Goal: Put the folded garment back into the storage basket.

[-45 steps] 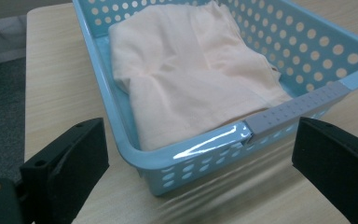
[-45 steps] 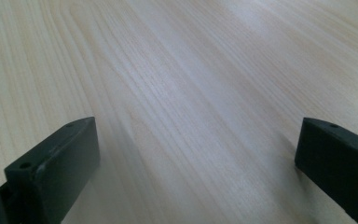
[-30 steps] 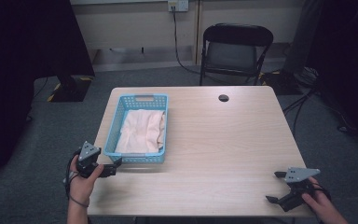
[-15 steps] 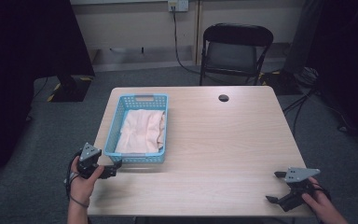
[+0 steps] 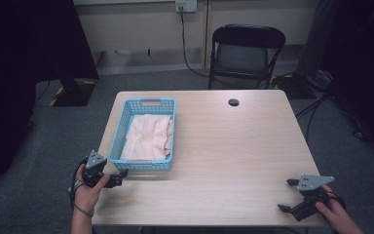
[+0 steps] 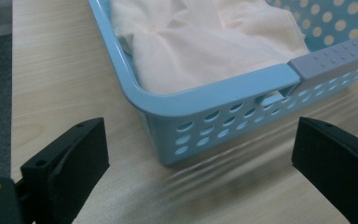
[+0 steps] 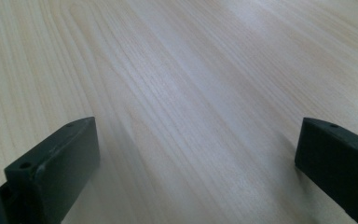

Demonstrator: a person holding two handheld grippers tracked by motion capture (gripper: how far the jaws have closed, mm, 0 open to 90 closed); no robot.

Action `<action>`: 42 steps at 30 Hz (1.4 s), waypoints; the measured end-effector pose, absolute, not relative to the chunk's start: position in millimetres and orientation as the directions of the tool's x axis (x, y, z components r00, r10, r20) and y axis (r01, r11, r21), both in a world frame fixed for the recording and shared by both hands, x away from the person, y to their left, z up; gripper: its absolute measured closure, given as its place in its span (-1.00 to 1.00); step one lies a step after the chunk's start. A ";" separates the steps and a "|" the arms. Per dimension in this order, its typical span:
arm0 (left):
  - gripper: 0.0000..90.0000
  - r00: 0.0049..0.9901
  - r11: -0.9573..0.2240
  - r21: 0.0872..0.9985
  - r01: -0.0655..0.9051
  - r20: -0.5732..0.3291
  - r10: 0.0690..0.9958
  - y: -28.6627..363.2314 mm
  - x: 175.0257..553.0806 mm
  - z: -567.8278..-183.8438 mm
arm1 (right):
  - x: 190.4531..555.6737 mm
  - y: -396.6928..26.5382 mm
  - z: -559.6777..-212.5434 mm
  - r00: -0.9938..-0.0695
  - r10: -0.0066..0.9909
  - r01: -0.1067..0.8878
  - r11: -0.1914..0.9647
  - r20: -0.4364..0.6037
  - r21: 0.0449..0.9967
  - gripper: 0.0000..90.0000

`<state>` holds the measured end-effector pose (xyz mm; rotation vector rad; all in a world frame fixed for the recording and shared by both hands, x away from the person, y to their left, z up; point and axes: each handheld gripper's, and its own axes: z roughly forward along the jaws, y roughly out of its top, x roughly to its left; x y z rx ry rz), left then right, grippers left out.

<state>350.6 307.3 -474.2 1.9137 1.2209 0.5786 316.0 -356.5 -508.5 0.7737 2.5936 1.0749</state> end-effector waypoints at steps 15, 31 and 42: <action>-0.93 0.434 -0.251 0.785 0.567 -0.026 0.900 306.3 353.3 -481.6 | 316.0 -356.5 -508.5 -0.834 0.551 0.383 0.592 -0.009 0.709 -1.00; -0.92 0.438 -0.268 0.759 0.594 -0.026 0.898 304.6 355.8 -492.9 | 316.0 -356.5 -508.5 -0.834 0.551 0.383 0.592 -0.009 0.709 -1.00; -0.92 0.440 -0.282 0.742 0.608 -0.019 0.898 304.4 356.4 -498.6 | 316.0 -356.5 -508.5 -0.834 0.551 0.383 0.592 -0.009 0.709 -1.00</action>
